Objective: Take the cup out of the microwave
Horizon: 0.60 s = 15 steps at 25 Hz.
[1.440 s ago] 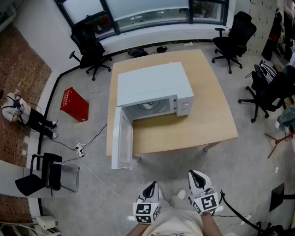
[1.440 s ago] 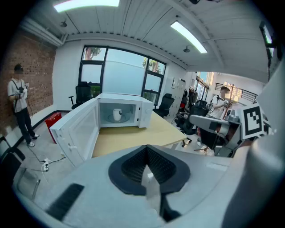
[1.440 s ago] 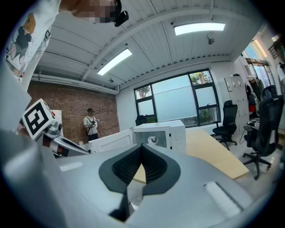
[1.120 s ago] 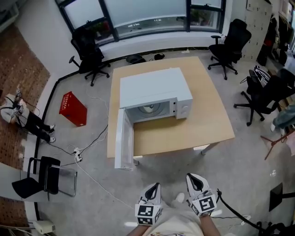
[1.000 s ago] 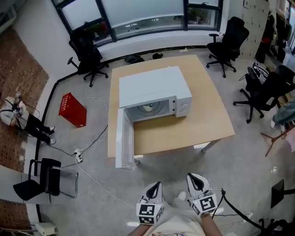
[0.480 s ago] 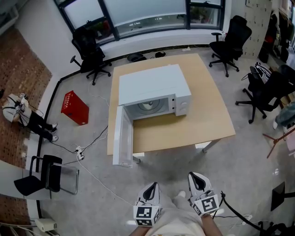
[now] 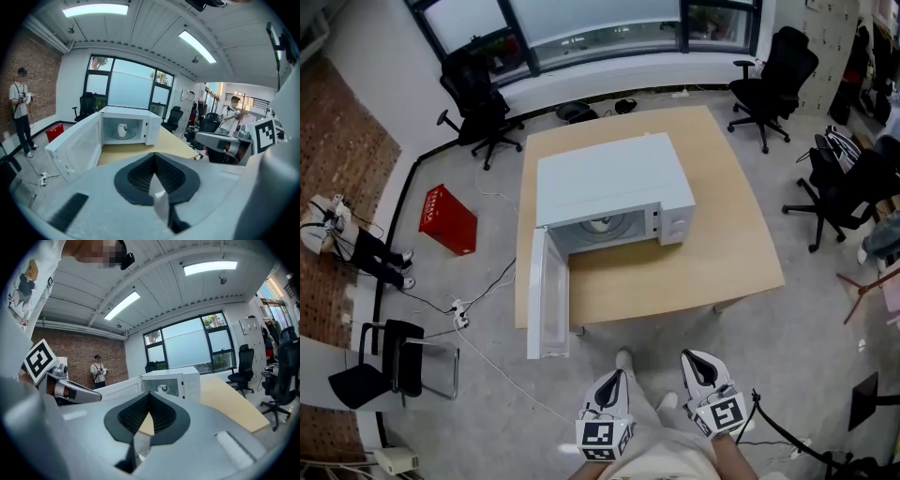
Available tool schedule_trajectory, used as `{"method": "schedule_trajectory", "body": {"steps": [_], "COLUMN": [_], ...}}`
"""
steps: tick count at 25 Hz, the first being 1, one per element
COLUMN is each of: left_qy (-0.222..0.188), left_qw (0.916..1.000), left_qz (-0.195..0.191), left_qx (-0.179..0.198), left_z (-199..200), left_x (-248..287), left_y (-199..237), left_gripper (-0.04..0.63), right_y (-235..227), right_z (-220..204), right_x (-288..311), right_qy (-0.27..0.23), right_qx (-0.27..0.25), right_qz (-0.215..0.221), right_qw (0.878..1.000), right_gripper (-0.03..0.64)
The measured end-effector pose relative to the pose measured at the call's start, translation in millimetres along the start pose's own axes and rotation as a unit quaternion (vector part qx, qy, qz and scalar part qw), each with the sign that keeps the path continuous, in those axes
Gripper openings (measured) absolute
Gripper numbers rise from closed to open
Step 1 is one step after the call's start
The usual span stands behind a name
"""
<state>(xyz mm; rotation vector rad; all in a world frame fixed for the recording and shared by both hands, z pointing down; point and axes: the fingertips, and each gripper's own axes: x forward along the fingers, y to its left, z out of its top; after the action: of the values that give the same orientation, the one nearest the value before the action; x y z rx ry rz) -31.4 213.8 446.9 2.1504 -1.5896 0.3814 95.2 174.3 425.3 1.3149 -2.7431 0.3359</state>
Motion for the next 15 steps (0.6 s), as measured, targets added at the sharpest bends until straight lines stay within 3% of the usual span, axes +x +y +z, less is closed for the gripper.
{"method": "schedule_trajectory", "body": {"steps": [9, 15], "left_qy": [-0.01, -0.014], "left_qw": [0.9993, 0.9994], "left_qz": [-0.032, -0.024], "left_qx": [0.015, 0.02], "left_z": [52, 72], "left_x": [66, 102], "left_y": [62, 84], "left_gripper": [0.003, 0.003], "right_y": [-23, -26], "right_z": [-4, 12], "right_x": [98, 139], "right_qy": [0.013, 0.005], "right_qx": [-0.001, -0.011], "right_qz": [-0.031, -0.01], "right_qw": [0.999, 1.0], "right_gripper": [0.006, 0.006]}}
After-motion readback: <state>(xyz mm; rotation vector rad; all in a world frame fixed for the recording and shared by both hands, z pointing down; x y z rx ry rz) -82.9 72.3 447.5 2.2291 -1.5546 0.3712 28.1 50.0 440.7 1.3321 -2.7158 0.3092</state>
